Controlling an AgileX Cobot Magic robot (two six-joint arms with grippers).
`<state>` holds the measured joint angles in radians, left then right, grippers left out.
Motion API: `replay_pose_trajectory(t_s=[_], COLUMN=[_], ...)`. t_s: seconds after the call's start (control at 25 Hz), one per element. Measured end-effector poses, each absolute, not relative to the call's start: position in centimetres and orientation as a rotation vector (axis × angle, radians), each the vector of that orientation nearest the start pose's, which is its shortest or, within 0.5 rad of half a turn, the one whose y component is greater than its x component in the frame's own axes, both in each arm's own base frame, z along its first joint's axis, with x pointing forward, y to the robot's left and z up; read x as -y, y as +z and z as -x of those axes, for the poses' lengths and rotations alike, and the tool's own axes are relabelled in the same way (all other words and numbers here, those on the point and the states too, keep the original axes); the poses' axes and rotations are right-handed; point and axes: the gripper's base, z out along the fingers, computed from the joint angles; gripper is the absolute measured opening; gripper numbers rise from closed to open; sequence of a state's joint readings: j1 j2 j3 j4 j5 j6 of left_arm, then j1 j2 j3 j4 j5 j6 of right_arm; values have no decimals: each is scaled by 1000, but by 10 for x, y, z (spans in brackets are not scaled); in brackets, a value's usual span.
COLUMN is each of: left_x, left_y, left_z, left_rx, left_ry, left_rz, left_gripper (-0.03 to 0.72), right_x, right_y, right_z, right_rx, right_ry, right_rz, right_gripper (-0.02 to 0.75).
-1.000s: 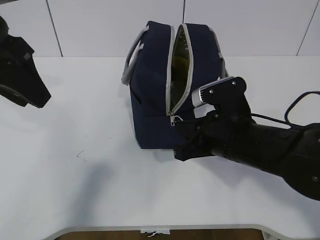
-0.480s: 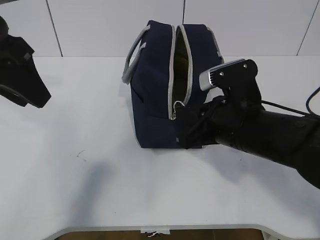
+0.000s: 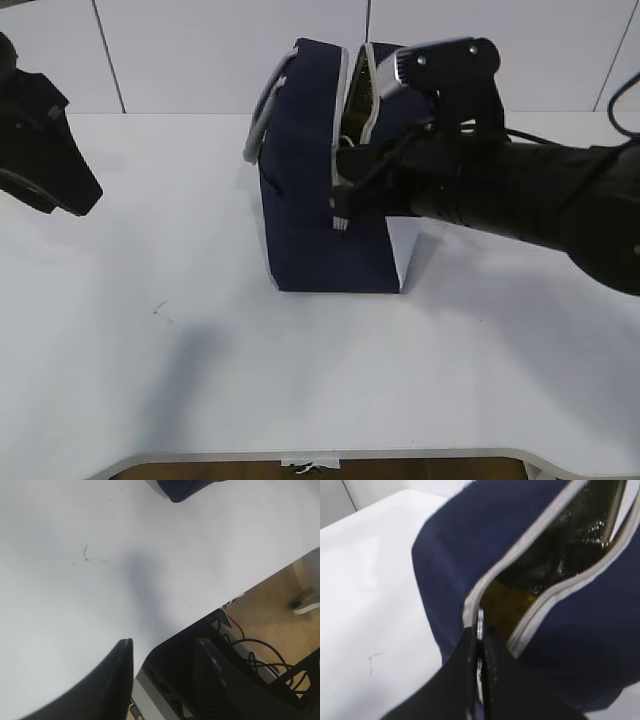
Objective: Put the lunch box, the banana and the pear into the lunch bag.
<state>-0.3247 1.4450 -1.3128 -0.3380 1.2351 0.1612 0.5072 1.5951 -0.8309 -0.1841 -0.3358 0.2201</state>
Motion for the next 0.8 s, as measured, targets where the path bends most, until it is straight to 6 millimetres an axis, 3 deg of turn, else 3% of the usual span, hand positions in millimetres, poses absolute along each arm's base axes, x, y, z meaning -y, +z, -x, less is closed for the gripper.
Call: replay_pose_trajectory(t_s=[0.44, 0.8], left_x=[117, 135], left_y=[337, 343], left_z=[-257, -266], left_rx=[-2768, -2560], left_ry=[-515, -509], left_rz=[-588, -654], left_gripper=[307, 307], right_x=[-179, -181], right_y=[282, 306], right_z=[-319, -327], right_rx=[-1881, -1912], right_ry=[391, 491], right_rz=[454, 276], right_gripper=[1, 1])
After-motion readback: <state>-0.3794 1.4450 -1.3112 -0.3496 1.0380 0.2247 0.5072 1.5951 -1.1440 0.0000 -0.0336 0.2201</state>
